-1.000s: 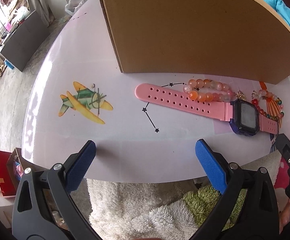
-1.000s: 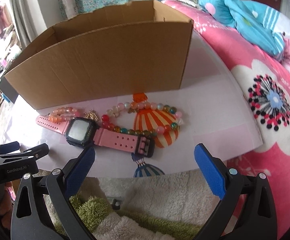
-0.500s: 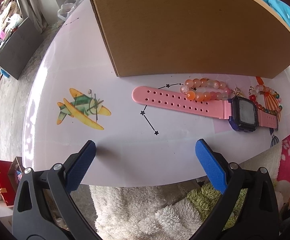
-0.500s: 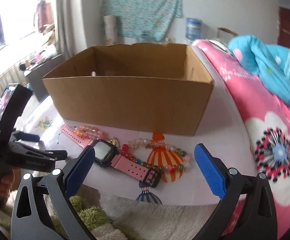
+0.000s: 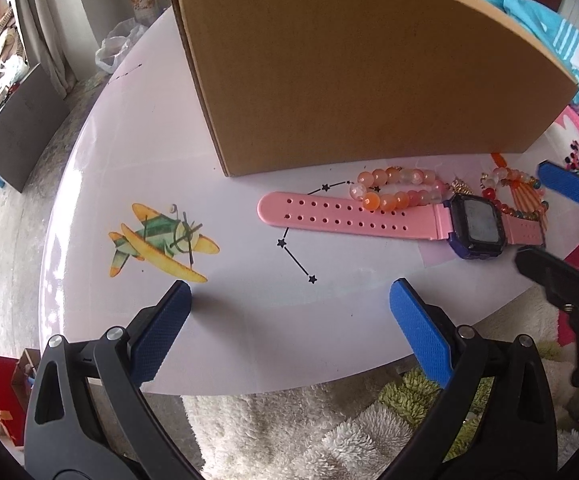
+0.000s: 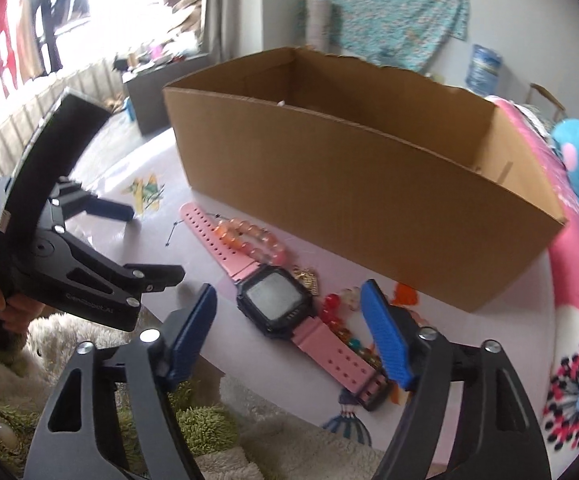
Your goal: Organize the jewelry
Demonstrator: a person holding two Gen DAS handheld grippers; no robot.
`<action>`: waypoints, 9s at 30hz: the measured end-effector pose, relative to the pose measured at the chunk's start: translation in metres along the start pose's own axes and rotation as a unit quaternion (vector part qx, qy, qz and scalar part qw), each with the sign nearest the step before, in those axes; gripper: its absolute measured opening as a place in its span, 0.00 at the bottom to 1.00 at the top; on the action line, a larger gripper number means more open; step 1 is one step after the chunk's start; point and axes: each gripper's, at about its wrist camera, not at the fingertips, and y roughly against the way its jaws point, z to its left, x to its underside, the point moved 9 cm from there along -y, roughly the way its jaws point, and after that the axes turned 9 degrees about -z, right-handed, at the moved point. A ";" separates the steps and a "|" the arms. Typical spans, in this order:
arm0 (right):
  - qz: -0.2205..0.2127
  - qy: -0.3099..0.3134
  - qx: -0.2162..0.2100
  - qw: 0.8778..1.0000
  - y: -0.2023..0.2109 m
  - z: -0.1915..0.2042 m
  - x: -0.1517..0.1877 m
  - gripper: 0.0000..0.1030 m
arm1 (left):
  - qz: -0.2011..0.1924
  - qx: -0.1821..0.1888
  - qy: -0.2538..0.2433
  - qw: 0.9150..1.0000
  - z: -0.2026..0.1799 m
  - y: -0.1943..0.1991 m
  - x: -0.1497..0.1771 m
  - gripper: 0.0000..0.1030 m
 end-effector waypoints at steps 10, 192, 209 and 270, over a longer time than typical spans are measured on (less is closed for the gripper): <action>0.047 0.033 -0.012 0.998 -0.019 0.007 0.010 0.56 | -0.028 0.032 0.013 0.999 0.010 0.000 -0.005 0.93; 0.210 0.019 -0.064 0.975 -0.133 -0.157 -0.132 0.03 | 0.096 0.166 -0.090 0.977 -0.032 -0.067 -0.209 0.03; 0.268 0.034 -0.021 0.963 -0.174 -0.192 -0.113 0.33 | 0.101 0.070 -0.129 0.984 -0.037 -0.109 -0.220 0.35; -0.016 -0.159 0.254 0.954 0.061 -0.162 0.029 0.93 | -0.030 0.012 -0.048 0.998 0.010 -0.021 0.004 0.93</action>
